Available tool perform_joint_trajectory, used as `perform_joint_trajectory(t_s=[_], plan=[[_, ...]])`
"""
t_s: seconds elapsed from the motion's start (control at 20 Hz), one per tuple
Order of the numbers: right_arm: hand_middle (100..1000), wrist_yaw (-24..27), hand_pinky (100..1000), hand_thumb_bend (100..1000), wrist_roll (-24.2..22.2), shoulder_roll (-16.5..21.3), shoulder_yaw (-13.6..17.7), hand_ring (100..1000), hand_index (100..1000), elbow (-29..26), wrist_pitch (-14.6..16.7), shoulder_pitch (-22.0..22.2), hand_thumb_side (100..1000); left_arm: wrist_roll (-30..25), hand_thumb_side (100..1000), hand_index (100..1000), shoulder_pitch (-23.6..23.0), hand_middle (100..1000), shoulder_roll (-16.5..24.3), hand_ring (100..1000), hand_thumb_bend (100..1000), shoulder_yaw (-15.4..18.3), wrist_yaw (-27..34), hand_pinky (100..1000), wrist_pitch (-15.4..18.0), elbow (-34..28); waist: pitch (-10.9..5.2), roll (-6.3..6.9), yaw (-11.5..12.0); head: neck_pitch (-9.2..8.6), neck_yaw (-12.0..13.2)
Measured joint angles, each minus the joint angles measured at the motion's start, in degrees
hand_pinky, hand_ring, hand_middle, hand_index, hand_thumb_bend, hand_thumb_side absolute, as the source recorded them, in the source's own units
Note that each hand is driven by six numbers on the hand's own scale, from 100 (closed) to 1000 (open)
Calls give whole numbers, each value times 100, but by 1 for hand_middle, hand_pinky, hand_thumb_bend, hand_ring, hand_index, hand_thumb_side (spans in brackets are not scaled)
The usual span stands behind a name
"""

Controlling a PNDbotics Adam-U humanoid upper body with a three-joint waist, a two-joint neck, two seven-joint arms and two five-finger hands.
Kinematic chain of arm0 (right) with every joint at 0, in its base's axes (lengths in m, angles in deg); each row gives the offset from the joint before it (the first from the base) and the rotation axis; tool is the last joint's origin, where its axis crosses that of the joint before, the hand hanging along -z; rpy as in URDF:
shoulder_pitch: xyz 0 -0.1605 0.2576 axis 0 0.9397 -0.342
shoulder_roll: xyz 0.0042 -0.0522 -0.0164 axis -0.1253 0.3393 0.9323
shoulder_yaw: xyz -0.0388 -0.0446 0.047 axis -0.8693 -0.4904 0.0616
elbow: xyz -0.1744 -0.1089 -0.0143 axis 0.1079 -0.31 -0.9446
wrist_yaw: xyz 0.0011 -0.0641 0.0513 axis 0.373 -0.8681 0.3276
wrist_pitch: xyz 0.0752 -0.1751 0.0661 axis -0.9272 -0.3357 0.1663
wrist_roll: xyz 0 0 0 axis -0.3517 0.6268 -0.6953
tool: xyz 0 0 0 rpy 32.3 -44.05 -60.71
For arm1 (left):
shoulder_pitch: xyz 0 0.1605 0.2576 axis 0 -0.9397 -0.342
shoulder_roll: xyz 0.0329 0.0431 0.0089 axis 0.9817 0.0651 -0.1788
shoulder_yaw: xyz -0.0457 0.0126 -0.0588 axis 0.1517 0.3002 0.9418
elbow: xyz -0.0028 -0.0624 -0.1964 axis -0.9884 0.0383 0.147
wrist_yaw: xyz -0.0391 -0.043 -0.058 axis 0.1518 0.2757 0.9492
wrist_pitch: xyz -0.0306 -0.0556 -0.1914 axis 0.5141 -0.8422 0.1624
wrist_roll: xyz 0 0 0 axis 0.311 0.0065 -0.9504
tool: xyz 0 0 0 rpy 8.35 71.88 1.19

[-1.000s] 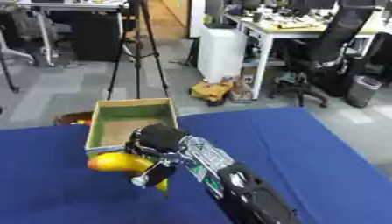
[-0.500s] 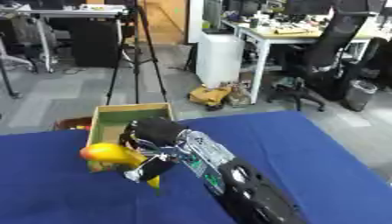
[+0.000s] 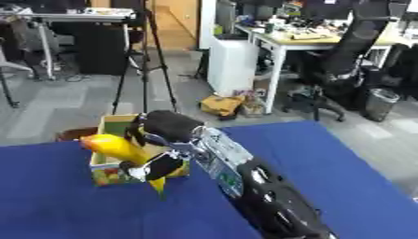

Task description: Pick up objects on the table and place them in the box.

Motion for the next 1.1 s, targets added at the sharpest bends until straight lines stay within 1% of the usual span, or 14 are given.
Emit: perform_joint_trajectory(t_s=[0.2,0.55,0.8,1.1], plan=[[436,208,414,100,4,114,59,501,521,-15,-103,-99,555,-1,989,864,0,647,0,668,100,-1,0,471,-1,0,15,4,43,-9,-36],[429,365,409,100,17,310,163,496,522,35,-229,-240,551,-2,989,863,6,645,0,666,100,-2,6,469,-2,0,108,10,129,-62,-92],[417,526,404,100,51,435,251,490,523,107,-303,-342,547,-1,988,863,31,642,1,663,100,-2,14,466,-3,0,189,6,192,-117,-128],[406,685,399,100,88,631,372,485,524,198,-428,-518,542,7,987,862,65,638,4,661,100,-2,34,462,-12,0,330,-2,307,-226,-190]])
